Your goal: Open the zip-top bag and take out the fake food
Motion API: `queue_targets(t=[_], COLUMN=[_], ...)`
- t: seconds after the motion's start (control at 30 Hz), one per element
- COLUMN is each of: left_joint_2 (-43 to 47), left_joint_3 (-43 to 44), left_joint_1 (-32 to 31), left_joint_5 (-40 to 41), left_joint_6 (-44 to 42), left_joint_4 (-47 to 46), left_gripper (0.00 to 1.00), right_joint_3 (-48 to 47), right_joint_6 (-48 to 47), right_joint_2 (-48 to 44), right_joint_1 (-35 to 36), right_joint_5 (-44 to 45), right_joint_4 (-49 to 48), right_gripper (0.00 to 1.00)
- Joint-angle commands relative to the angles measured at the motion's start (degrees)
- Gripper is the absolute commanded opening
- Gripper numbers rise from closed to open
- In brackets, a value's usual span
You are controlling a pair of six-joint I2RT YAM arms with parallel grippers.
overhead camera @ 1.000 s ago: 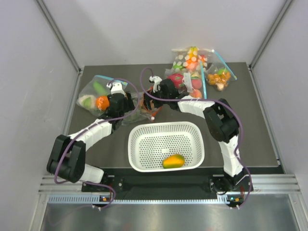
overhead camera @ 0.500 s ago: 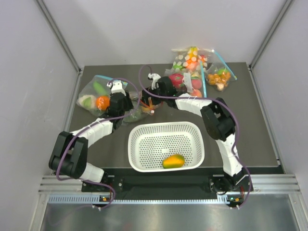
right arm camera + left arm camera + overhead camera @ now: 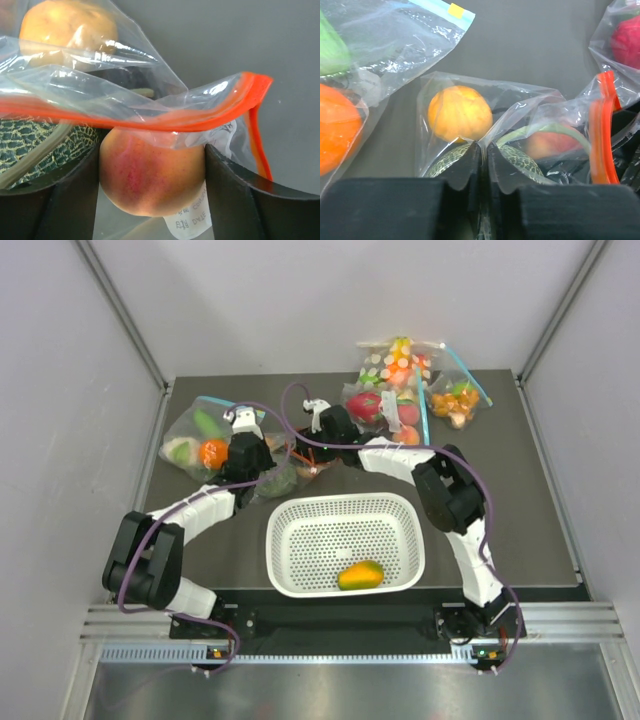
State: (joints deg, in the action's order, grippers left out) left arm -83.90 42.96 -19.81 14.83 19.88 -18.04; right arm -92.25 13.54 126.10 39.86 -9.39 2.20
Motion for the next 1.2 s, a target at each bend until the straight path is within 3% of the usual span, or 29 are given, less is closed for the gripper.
queue_targets(t=[0.0,0.1,0.5,0.87,1.03,1.17], left_joint_2=[-1.1,-0.6,1.6,5.1,3.9,3.0], left_joint_3=[-2.6,-2.8,-3.6,-5.2,-3.3,-2.3], left_joint_1=[-0.3,-0.4,-0.1,0.0,-0.1,0.0], left_joint_5=[-3.6,-3.4,-3.3,-4.8,-6.2,-6.4], left_joint_6=[0.4,0.3,0.7,1.4,1.2,1.4], left_joint_4=[6.8,7.1,7.7,7.6,8.2,8.4], left_gripper=[0.10,0.00,0.00,0.00,0.00,0.00], right_joint_3=[1.1,4.5,24.8,35.5,37.7,39.5], right_joint_6=[-0.2,-0.1,6.6,14.2,11.7,6.9], right_joint_2=[-0.2,-3.5,-24.5,-34.0,-39.6,-45.4], right_joint_1=[1.5,1.3,-2.5,-6.5,-6.8,-6.9], right_joint_5=[1.2,2.0,-1.6,-4.3,-7.8,-9.6], right_joint_4=[0.4,-1.2,-15.1,-26.5,-25.8,-19.4], right_gripper=[0.39,0.31,0.29,0.29,0.29,0.31])
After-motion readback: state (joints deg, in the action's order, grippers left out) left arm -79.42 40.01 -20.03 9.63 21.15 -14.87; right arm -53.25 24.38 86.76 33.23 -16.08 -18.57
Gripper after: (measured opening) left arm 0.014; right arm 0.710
